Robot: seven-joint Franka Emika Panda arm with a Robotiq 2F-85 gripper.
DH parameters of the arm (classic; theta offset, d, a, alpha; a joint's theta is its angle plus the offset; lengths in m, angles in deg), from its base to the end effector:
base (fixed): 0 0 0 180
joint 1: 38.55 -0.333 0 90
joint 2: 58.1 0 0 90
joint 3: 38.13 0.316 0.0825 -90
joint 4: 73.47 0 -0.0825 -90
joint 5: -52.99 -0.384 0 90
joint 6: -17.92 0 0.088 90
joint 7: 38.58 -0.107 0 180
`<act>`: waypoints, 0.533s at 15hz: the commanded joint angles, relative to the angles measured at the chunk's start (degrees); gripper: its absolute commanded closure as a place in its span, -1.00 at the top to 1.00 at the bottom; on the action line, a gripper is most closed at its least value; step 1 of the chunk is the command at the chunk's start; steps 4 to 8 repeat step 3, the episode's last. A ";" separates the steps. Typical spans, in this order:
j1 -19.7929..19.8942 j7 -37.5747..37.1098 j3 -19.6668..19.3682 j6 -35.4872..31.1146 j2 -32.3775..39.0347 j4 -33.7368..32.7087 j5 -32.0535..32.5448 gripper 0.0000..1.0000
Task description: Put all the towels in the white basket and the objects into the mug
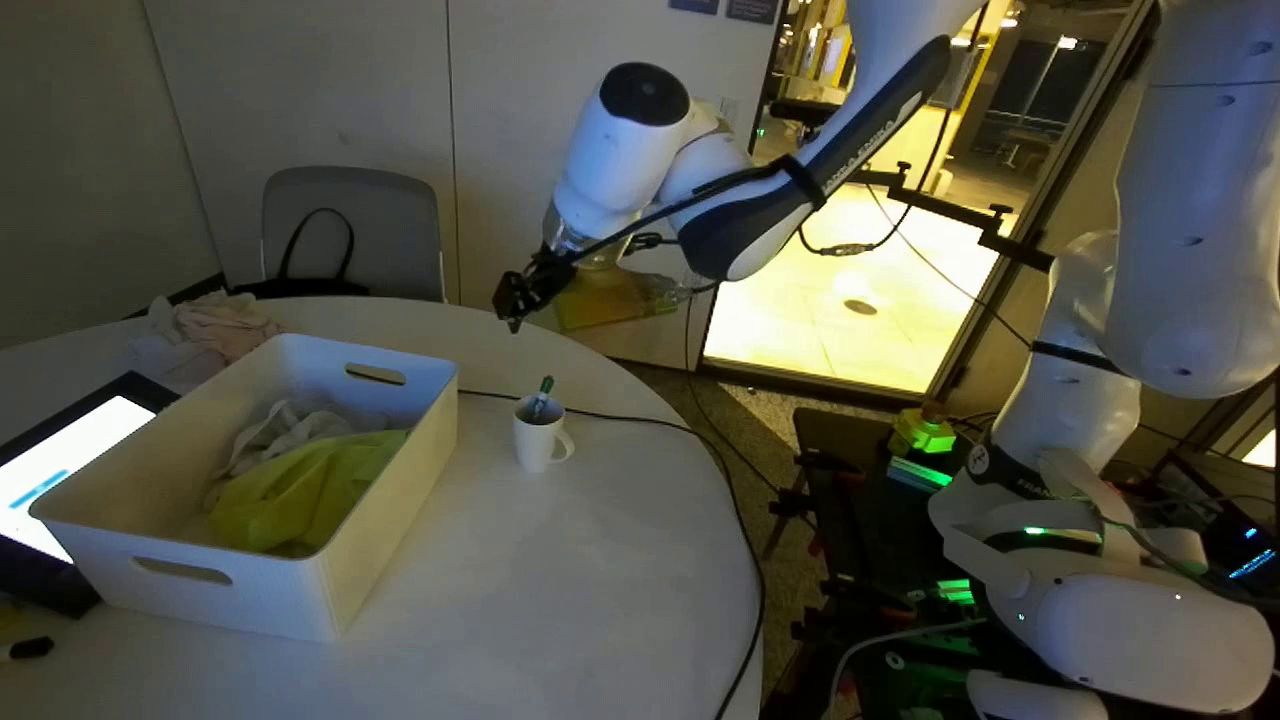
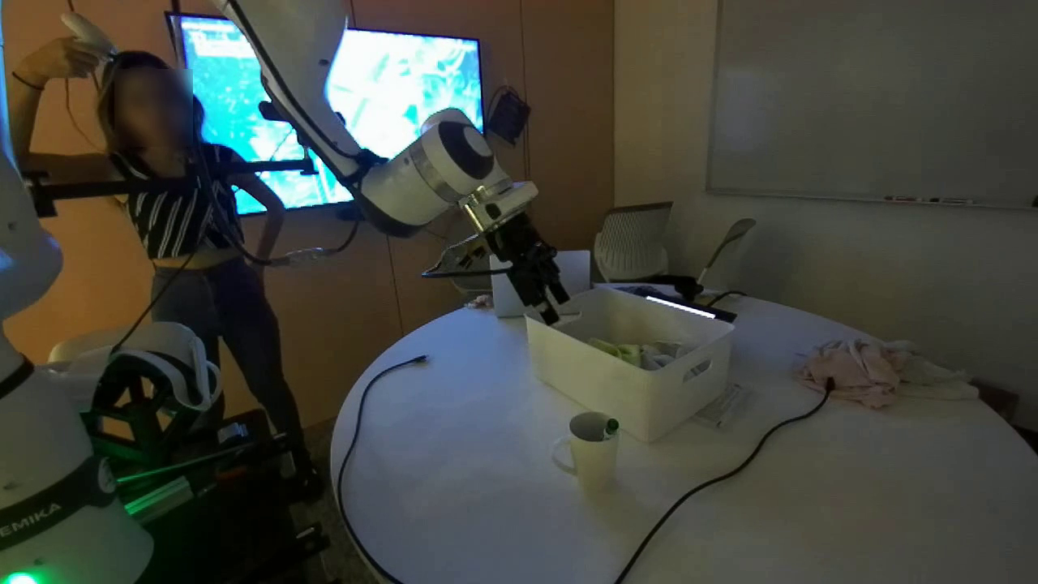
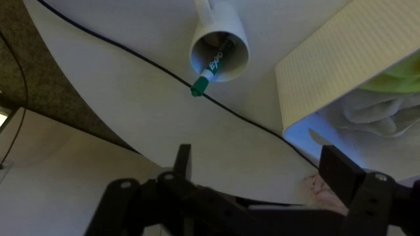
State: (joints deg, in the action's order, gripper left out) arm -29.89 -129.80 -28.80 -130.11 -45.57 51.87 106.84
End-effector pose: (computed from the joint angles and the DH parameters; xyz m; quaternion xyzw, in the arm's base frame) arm 0.5678 0.0201 0.3015 0.8829 -0.3829 0.2451 0.1175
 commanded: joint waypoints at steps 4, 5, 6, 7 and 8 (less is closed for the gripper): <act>-0.85 12.99 -0.22 -1.97 -4.25 4.72 -12.12 1.00; -0.85 12.99 -0.22 -1.97 -4.25 4.72 -12.12 1.00; -0.85 12.99 -0.22 -1.97 -4.25 4.72 -12.12 1.00; -0.85 12.99 -0.22 -1.97 -4.25 4.72 -12.12 1.00; -0.85 12.99 -0.22 -1.97 -4.25 4.72 -12.12 1.00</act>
